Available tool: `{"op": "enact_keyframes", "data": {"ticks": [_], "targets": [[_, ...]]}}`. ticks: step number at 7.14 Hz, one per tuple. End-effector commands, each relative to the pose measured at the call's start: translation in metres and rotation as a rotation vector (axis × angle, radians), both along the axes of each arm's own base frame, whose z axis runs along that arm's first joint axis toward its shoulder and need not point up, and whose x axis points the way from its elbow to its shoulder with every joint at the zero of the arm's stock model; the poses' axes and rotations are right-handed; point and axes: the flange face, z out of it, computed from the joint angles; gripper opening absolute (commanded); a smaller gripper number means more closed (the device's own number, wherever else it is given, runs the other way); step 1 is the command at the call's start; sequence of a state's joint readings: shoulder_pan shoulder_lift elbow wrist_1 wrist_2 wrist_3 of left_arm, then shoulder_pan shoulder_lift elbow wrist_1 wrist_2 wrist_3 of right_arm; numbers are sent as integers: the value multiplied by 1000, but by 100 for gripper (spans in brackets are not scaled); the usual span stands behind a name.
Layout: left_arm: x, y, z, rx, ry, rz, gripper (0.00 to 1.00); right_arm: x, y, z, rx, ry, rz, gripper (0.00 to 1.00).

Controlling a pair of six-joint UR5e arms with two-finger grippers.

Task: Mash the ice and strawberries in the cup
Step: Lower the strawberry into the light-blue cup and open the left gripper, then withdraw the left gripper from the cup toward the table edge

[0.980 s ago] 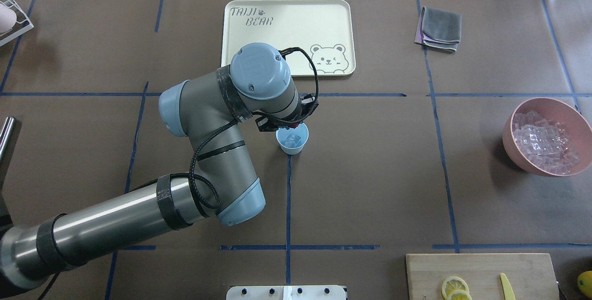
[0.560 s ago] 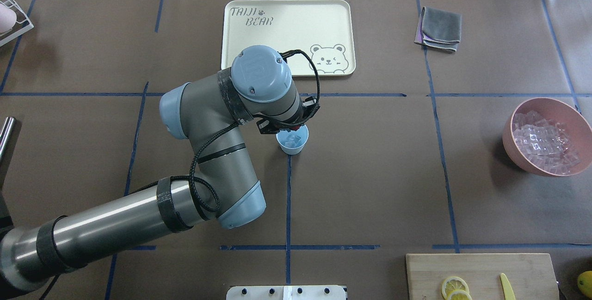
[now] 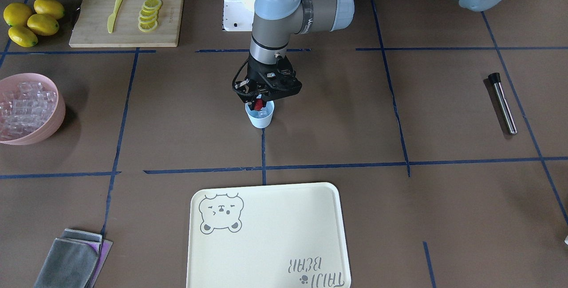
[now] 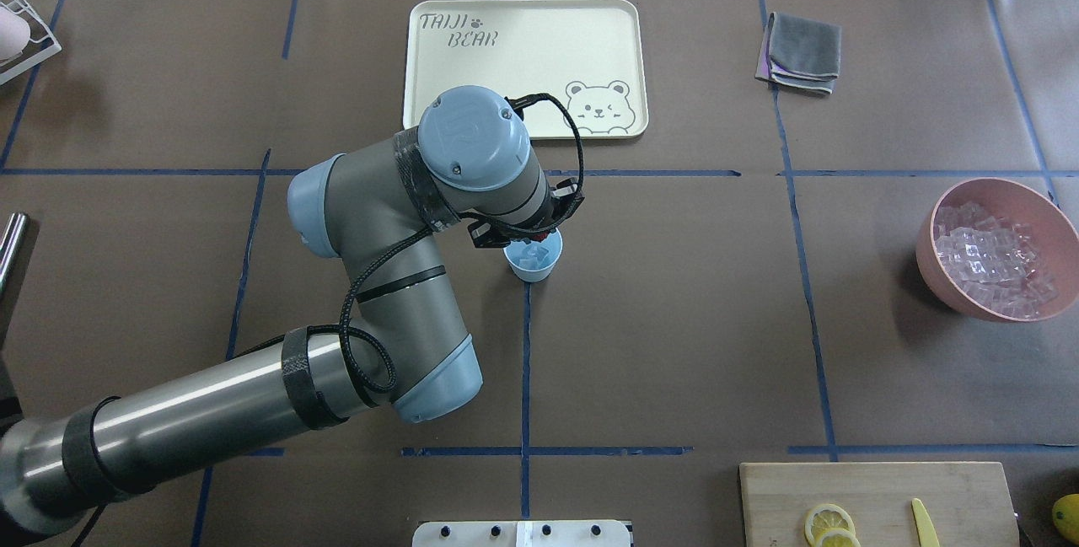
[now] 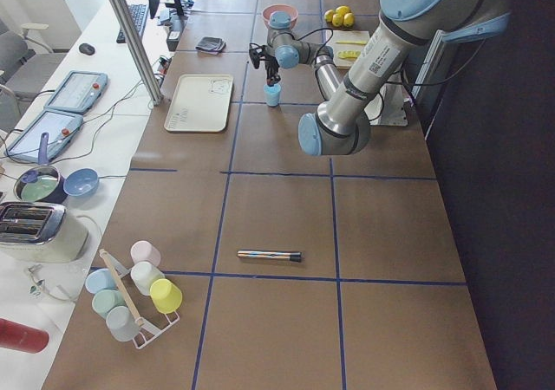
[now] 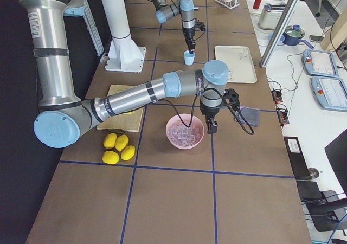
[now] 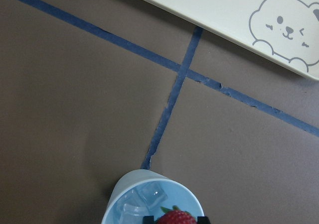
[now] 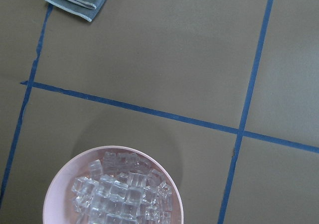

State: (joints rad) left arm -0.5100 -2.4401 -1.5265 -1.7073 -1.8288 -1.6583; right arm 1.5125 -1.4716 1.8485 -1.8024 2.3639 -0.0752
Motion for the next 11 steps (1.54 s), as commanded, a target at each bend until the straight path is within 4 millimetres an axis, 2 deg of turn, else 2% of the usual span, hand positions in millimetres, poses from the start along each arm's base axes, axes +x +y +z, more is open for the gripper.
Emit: {"op": "enact_keyframes", "data": {"ticks": [1, 3, 4, 5, 6, 7, 8, 9, 11], "targets": [[-2, 5, -3, -11, 16, 29, 65, 0, 0, 0, 0, 0, 0, 100], [-2, 5, -3, -11, 16, 29, 75, 0, 0, 0, -1, 0, 0, 100], [-2, 5, -3, -11, 16, 29, 90, 0, 0, 0, -2, 0, 1, 100], [-3, 6, -5, -9, 20, 29, 100, 0, 0, 0, -1, 0, 0, 100], [-10, 11, -13, 2, 36, 38, 100, 0, 0, 0, -1, 0, 0, 100], [-19, 6, -16, 1, 45, 44, 100, 0, 0, 0, -1, 0, 0, 100], [-40, -11, -11, 6, 46, 18, 100, 0, 0, 0, -1, 0, 0, 100], [-72, -22, 8, 71, 31, 65, 100, 0, 0, 1, -2, 2, 0, 100], [-173, -47, 64, 85, -33, 156, 100, 0, 0, 2, -3, 0, -1, 100]]}}
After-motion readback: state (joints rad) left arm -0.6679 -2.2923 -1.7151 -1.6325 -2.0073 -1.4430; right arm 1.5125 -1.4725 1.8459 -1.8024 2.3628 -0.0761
